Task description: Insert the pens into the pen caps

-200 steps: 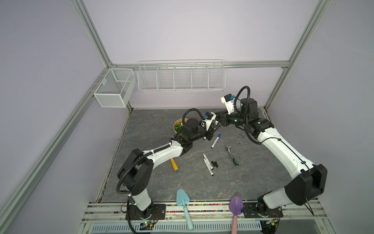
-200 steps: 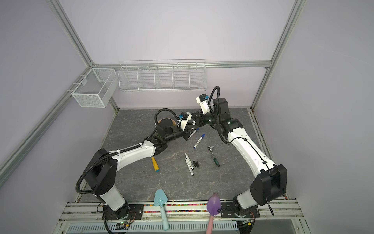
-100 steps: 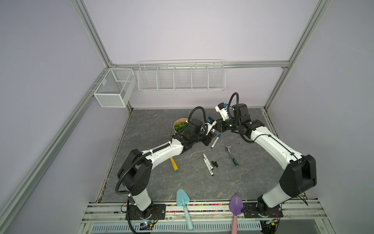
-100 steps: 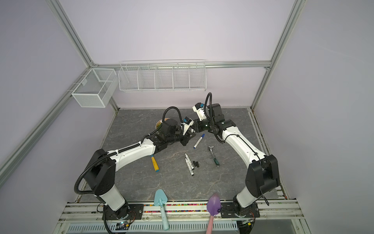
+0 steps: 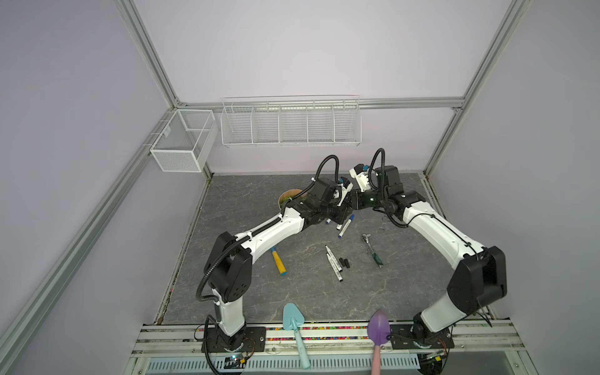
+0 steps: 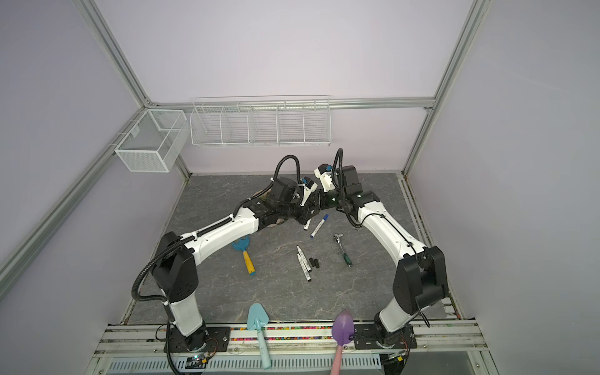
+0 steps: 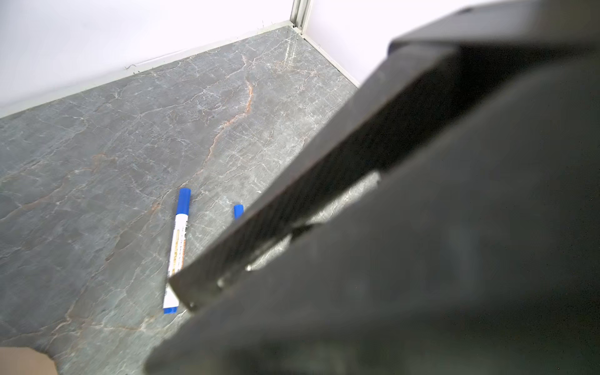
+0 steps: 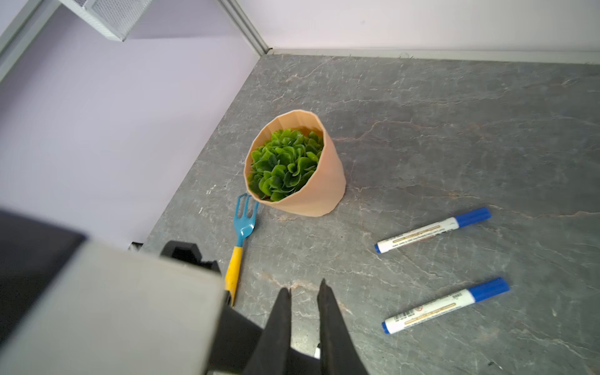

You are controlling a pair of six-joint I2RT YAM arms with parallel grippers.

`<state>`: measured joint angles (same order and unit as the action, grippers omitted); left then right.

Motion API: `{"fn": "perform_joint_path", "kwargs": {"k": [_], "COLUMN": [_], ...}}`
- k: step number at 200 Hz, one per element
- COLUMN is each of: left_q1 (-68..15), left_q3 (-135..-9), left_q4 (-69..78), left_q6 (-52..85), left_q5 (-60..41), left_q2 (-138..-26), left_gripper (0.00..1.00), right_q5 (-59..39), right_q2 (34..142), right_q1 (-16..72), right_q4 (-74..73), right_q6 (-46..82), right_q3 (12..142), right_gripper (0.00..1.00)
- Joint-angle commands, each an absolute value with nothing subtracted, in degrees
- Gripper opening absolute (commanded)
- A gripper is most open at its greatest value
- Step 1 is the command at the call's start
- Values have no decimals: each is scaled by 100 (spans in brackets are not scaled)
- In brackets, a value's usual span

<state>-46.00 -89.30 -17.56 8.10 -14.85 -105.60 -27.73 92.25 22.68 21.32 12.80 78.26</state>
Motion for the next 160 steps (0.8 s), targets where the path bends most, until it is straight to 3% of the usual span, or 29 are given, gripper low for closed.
{"fn": "perform_joint_path", "kwargs": {"k": [1, 72, 115, 135, 160], "left_q1": [-4513, -4610, -4781, -4774, -4744], "left_q3": [-9776, -6647, -5651, -5379, -5286], "left_q4": [7145, 6126, 5800, 5596, 4877], "left_q6": [1116, 1469, 2199, 2362, 2075], "left_q5": [-741, -1094, -1372, -1453, -1406], "left_q2": [-10331, -9064, -9225, -9441, -9599], "left_gripper": [0, 0, 0, 0, 0], "right_q5": [-4570, -5005, -4913, -4506, -3861], "right_q2": [9307, 8454, 8036, 7668, 7200], "right_q1": [2999, 2142, 1935, 1732, 1468], "right_q4": [4893, 3823, 2410, 2018, 2017], "right_q6": [829, 1633, 2600, 2770, 2721], "right_q3": [7135, 7000, 7249, 7449, 7374], "right_gripper": [7, 7, 46, 53, 53]}}
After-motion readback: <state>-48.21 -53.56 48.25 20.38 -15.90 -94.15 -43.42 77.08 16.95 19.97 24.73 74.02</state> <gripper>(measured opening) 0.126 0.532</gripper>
